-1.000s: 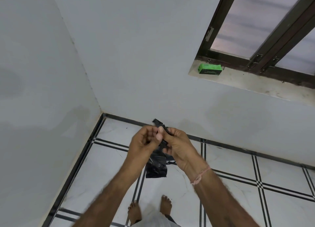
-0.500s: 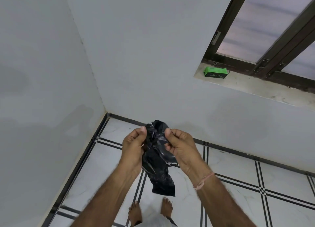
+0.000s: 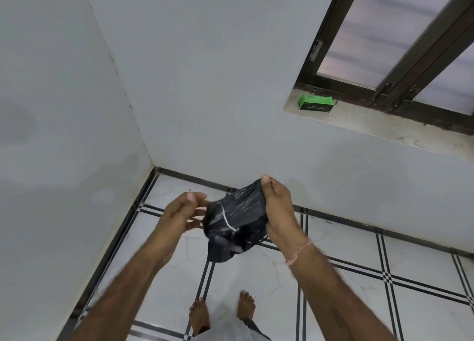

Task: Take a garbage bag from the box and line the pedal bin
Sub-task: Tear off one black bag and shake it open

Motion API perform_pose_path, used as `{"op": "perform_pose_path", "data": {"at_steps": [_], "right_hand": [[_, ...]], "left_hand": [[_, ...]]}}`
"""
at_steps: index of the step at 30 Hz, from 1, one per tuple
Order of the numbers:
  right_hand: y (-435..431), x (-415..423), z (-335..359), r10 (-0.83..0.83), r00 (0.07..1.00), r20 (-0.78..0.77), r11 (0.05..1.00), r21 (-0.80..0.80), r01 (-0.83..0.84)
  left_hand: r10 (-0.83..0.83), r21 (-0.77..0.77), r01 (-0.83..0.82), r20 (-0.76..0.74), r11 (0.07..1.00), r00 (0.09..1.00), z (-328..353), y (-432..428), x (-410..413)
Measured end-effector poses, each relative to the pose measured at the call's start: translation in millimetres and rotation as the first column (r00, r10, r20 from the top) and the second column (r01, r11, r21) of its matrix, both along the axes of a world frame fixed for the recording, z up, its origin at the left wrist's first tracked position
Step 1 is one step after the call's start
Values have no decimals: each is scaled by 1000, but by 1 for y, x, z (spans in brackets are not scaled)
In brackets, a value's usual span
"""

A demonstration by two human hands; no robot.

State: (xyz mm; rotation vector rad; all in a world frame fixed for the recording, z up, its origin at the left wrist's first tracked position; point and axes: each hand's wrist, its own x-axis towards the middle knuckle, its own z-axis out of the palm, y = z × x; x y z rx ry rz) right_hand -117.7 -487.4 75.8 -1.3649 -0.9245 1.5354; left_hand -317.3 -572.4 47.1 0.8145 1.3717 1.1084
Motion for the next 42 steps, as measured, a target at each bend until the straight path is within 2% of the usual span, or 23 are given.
{"op": "perform_pose_path", "data": {"at_steps": [3, 4, 6, 11, 12, 13, 15, 16, 17, 18, 19, 20, 21, 26, 31, 38, 42], "right_hand": [[0, 2, 5, 169, 984, 58, 979, 104, -174], [2, 3, 7, 209, 975, 71, 969, 119, -216], [6, 5, 10, 276, 959, 71, 950, 131, -283], [16, 12, 16, 337, 937, 97, 932, 104, -346], [19, 13, 12, 325, 929, 177, 931, 111, -347], [21, 14, 6, 310, 894, 323, 922, 127, -366], [17, 20, -2, 115, 763, 637, 925, 211, -316], [8, 21, -1, 7, 763, 647, 940, 256, -225], [-4, 21, 5, -14, 829, 559, 953, 259, -159], [-15, 19, 8, 53, 922, 383, 971, 195, -137], [-27, 15, 11, 156, 971, 182, 982, 76, -172], [-34, 12, 12, 220, 975, 42, 975, -27, -219], [-40, 9, 11, 244, 969, -22, 967, -75, -245], [-37, 7, 3, 116, 991, -69, 986, -109, -123], [-34, 11, -3, 16, 988, -152, 958, -282, -59], [-13, 32, -11, -260, 929, -265, 807, -588, 58], [-5, 26, -19, -347, 895, -282, 739, -669, 76]], "left_hand": [[-176, -133, 177, 18, 975, 984, 26, 16, 16], [-241, -137, 240, 10, 961, 971, 34, 20, 23], [-349, -37, 349, -8, 937, 937, 42, 22, 33], [-299, 22, 301, 200, 953, 933, 41, 19, 45], [-279, 18, 282, 225, 959, 934, 42, 19, 48], [-236, 13, 240, 234, 971, 943, 41, 19, 51], [-92, 0, 95, 252, 995, 963, 38, 20, 60], [-12, -14, 17, 268, 1000, 963, 37, 20, 64], [48, -29, -41, 295, 999, 954, 36, 20, 68], [94, -47, -83, 336, 995, 937, 36, 20, 71], [126, -67, -109, 378, 992, 917, 33, 20, 73], [144, -93, -116, 420, 989, 896, 32, 19, 75], [152, -114, -113, 444, 987, 883, 29, 18, 76], [190, -158, -128, 482, 979, 855, 20, 14, 77], [260, -214, -174, 487, 961, 834, 11, 11, 72], [447, -358, -275, 618, 892, 646, -6, 5, 40], [516, -463, -246, 659, 852, 547, -8, 9, 42]]}}
